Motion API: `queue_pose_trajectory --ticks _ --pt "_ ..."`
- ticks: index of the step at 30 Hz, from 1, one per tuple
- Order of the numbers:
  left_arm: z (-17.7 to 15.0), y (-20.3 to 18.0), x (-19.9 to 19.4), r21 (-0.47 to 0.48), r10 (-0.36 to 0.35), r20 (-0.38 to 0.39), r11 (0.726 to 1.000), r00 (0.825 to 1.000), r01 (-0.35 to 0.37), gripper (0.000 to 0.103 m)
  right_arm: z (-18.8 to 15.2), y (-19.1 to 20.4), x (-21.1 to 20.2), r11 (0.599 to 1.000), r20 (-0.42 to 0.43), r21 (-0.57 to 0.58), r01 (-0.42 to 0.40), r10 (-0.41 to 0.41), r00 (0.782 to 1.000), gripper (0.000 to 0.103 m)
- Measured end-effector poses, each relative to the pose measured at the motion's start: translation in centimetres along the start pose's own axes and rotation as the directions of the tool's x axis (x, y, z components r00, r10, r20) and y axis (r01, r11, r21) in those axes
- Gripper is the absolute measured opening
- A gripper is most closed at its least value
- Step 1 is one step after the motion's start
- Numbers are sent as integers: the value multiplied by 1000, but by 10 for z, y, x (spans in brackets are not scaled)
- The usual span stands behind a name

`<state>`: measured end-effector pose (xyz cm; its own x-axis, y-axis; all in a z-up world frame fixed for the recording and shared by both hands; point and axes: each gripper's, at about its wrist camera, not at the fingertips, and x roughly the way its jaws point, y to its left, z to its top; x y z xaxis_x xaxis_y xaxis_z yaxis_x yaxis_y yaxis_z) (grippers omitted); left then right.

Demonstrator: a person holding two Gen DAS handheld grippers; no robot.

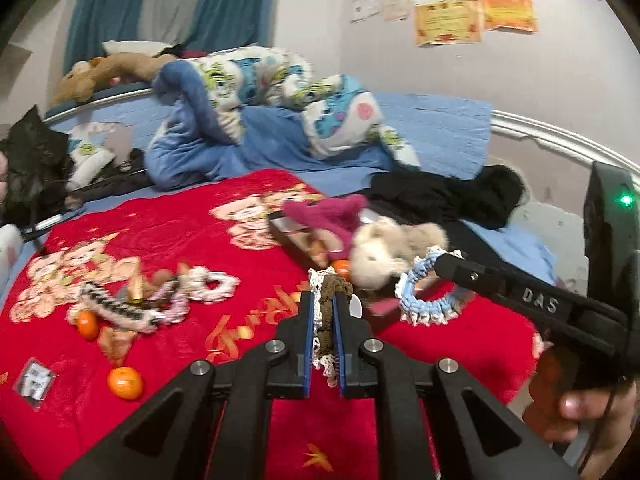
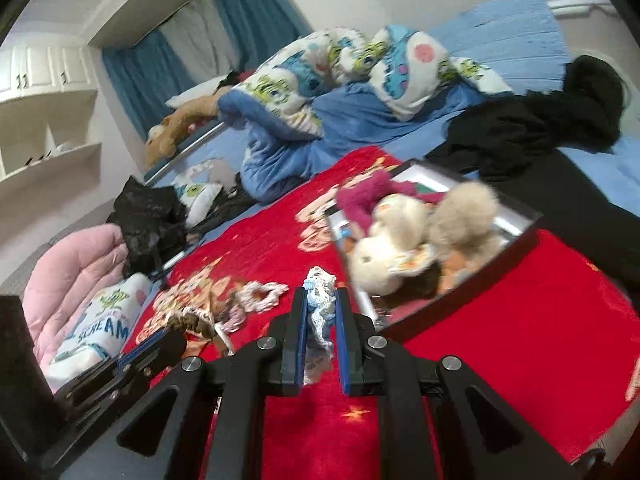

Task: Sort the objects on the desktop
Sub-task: 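Carry both hair ties over the dark box beside the plushes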

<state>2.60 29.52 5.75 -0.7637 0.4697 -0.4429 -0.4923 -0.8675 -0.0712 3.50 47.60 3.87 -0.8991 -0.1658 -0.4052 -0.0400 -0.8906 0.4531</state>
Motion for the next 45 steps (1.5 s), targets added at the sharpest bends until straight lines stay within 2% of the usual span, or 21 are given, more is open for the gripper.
queue_pose_trajectory --ticks 3,5,8,15,23,32,35,38,40,43,45 --pt "-3 -10 10 -42 -84 -7 996 996 83 9 2 -16 -15 999 27 12 33 -33 999 14" --pt "-4 -19 17 -47 -111 -29 993 993 110 9 2 -28 -25 998 38 23 59 -60 998 14" --pt "-5 -36 18 -5 -117 -22 993 993 117 9 5 -42 -36 996 50 49 71 -73 996 14" --pt "0 -57 29 -31 -174 -38 984 984 173 9 6 -57 -53 995 82 41 89 -92 992 14" --pt "6 -77 47 -53 -210 -55 977 976 207 9 -9 -90 -71 988 66 31 149 -151 986 14" --pt "6 -75 58 -65 -202 -64 978 977 197 9 -15 -100 -76 991 70 27 132 -133 989 14" --pt "6 -77 61 -36 -185 -56 982 981 183 9 -19 -99 -68 994 74 14 112 -113 991 14" --pt "3 -77 61 -6 -170 -46 985 984 170 9 -21 -98 -55 993 42 16 121 -122 992 14" --pt "3 -74 61 -18 -170 -38 985 985 170 9 -15 -94 -47 991 10 14 132 -132 991 14" --pt "5 -69 61 -55 -198 -17 979 980 197 9 -9 -81 -46 993 19 -24 113 -113 993 14" --pt "4 -70 62 -43 -188 -16 981 982 187 9 -12 -75 -46 994 29 -43 99 -97 995 14"
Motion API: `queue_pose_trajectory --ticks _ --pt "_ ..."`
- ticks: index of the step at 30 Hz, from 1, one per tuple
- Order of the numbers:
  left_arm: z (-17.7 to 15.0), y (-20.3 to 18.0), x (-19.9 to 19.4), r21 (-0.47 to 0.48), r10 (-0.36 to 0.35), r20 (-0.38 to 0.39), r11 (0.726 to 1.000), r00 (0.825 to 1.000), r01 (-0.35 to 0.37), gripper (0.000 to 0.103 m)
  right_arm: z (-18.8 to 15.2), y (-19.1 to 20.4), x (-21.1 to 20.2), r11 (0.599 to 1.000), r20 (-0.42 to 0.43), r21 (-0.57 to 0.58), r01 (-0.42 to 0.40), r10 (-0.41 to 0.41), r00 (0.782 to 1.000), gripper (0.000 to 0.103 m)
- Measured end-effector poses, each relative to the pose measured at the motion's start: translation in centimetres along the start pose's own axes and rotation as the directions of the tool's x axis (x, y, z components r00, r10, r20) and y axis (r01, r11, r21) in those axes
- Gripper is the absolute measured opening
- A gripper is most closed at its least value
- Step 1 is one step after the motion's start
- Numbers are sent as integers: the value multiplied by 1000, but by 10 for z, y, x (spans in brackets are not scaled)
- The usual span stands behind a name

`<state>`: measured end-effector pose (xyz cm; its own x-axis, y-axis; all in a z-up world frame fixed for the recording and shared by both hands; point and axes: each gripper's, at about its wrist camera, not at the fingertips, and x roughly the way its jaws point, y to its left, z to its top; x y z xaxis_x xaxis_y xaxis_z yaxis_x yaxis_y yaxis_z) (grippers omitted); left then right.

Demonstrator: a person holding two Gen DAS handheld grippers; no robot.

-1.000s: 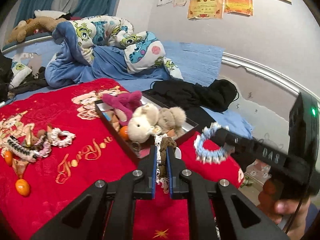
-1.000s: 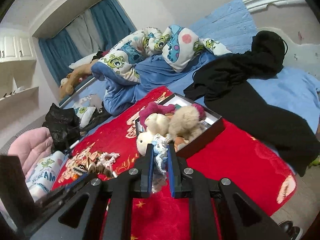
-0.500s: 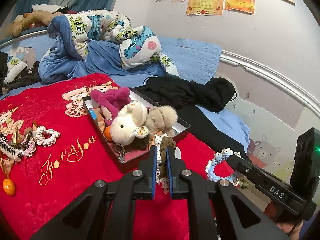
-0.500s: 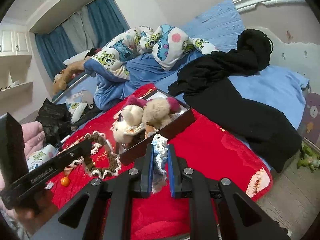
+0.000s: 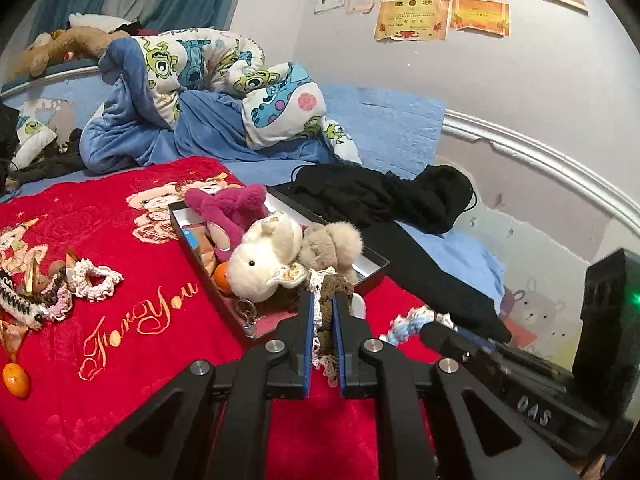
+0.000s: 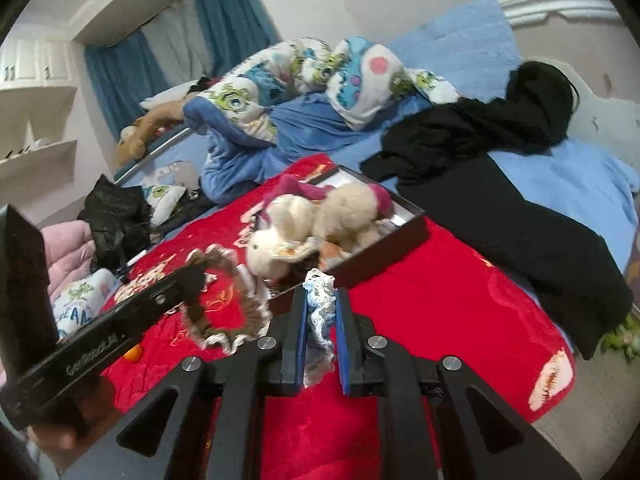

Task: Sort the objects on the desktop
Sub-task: 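Carry both hair ties over the dark box beside the plushes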

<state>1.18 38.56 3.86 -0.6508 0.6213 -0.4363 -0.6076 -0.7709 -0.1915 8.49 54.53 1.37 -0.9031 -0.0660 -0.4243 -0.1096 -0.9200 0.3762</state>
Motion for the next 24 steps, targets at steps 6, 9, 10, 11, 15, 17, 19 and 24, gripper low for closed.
queue_pose_trajectory --ticks 6,9,10,11,15,17,19,24 --pt "-4 9 5 -8 29 -25 1000 999 -29 9 1 3 16 999 2 37 -18 18 1000 14" --pt "-4 14 4 -8 31 -21 999 999 -31 9 5 9 19 999 21 34 -21 21 1000 14" --pt "-4 15 4 -10 24 -18 1000 1000 -25 9 7 10 20 999 27 38 -32 31 999 14" --pt "-4 16 3 -11 15 -14 1000 1000 -15 9 8 11 21 998 31 42 -36 35 999 14" --pt "0 19 7 2 14 -5 1000 1000 -14 9 12 10 28 998 42 61 -22 20 999 14" --pt "3 22 14 -8 18 -14 1000 1000 -18 9 15 7 30 997 47 78 -23 20 999 14" --pt "7 26 22 -21 18 -20 1000 1000 -19 9 19 3 33 995 56 100 -21 15 998 14" --pt "12 33 32 -38 32 -27 999 999 -33 9 29 -6 37 992 83 124 -23 13 996 14"
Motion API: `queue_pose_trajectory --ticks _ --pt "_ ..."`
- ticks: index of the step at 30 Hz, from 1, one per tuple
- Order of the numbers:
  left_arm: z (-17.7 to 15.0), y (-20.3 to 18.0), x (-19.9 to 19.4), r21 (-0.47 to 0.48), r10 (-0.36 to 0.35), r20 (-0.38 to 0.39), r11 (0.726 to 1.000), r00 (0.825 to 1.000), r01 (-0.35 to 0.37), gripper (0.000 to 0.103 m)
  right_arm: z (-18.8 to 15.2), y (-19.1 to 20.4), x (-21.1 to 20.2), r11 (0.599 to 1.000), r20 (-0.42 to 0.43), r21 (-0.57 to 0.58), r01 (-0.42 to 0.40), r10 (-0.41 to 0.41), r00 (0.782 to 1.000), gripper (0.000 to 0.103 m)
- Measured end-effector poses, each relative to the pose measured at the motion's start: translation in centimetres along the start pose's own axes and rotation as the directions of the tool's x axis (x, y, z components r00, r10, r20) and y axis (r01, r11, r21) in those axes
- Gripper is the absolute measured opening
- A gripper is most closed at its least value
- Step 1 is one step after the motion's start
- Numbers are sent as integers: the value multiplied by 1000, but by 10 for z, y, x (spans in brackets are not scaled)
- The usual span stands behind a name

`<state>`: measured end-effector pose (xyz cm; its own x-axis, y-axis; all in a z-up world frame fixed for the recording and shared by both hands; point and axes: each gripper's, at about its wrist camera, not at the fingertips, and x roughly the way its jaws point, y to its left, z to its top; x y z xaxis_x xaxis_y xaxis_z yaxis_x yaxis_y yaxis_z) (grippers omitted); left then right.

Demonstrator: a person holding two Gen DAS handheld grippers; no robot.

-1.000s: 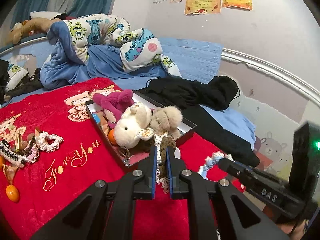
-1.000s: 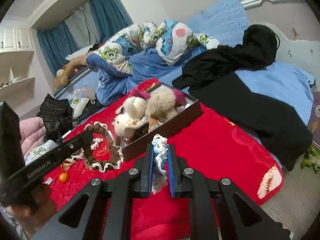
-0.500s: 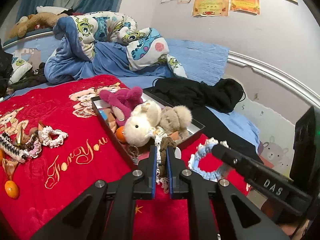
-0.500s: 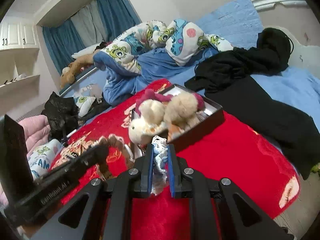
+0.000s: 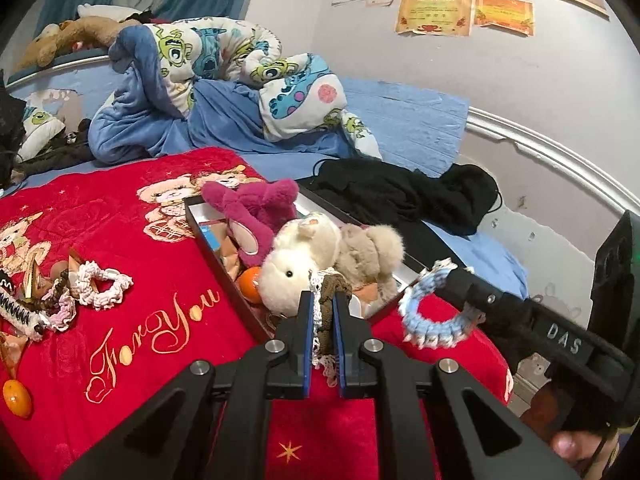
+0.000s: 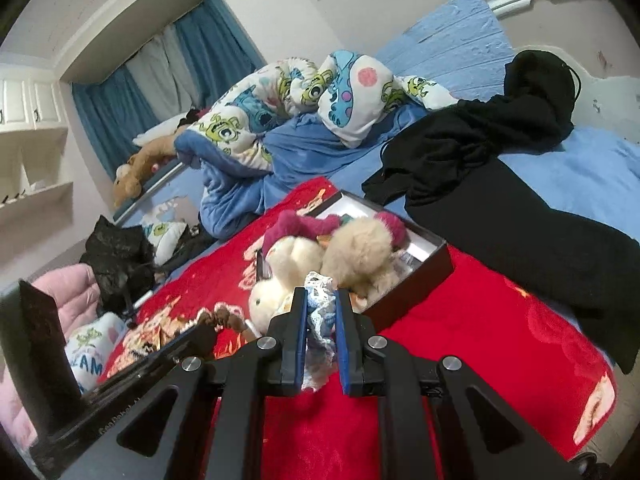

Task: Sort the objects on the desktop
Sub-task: 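Carry both hair ties over the dark box beside the plushes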

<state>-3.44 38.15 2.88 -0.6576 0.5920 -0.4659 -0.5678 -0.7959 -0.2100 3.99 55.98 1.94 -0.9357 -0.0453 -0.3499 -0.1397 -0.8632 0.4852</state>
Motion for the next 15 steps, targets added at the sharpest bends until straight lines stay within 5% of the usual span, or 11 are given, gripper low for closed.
queue_pose_trajectory --ticks 15 --pt "10 12 40 -52 19 -40 998 999 -21 9 16 -24 31 990 18 141 -20 18 1000 14"
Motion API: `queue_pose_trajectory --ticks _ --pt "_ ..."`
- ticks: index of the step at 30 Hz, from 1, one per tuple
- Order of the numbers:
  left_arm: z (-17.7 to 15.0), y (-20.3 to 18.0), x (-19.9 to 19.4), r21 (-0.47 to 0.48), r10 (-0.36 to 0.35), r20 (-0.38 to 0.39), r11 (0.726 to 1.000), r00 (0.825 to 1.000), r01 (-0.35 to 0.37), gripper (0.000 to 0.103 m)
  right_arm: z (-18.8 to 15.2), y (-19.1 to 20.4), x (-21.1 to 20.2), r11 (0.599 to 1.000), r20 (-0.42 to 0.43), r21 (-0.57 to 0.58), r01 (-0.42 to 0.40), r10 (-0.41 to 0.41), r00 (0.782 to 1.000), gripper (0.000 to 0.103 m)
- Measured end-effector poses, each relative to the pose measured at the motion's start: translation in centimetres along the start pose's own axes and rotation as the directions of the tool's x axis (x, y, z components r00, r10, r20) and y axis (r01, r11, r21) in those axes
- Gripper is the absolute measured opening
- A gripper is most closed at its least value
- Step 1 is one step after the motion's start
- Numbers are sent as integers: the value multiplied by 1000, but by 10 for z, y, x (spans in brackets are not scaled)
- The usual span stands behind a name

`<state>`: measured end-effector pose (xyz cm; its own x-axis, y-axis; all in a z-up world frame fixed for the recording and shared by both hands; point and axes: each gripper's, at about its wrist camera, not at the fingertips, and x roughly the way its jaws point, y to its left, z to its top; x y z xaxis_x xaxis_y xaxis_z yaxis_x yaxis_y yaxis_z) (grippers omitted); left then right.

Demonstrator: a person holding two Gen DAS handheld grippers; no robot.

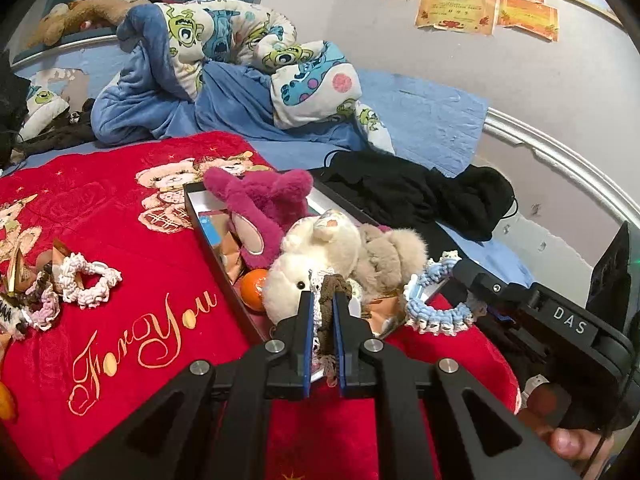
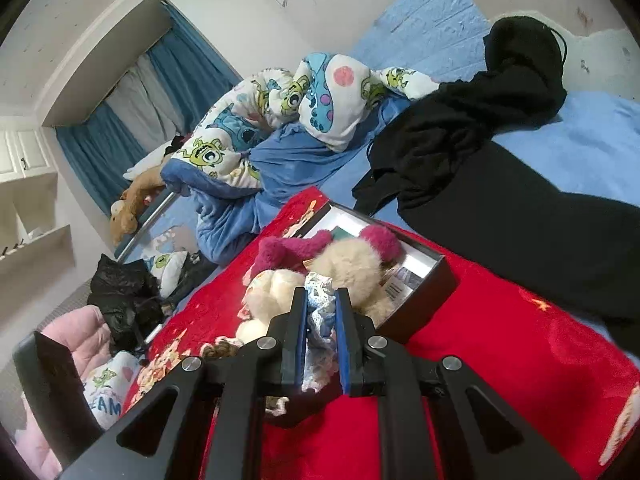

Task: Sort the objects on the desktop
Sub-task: 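Carry both hair ties over the dark box beside the plushes, then lower both hair ties into the dark box and open both tools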

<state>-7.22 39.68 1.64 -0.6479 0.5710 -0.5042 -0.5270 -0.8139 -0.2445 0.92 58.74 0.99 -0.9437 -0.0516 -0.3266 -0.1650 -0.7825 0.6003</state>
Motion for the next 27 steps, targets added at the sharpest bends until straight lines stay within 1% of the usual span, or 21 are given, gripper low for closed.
queue_pose_trajectory --ticks 5,9,15,23,27 --pt "7 7 17 11 16 -17 1000 1000 -16 9 0 4 16 1000 -22 13 -17 18 1000 14" --pt "14 16 31 -4 4 -33 1000 999 -4 9 -2 6 30 1000 -46 12 16 -15 999 14" --pt "24 18 46 39 4 -33 999 999 -3 9 0 5 44 999 -59 5 32 -32 998 14" --pt "35 23 73 89 7 -40 996 999 -4 9 5 -5 56 998 -71 28 53 -50 996 14" --pt "36 35 93 71 -6 -64 997 998 10 9 7 -5 65 998 -75 24 51 -49 996 14"
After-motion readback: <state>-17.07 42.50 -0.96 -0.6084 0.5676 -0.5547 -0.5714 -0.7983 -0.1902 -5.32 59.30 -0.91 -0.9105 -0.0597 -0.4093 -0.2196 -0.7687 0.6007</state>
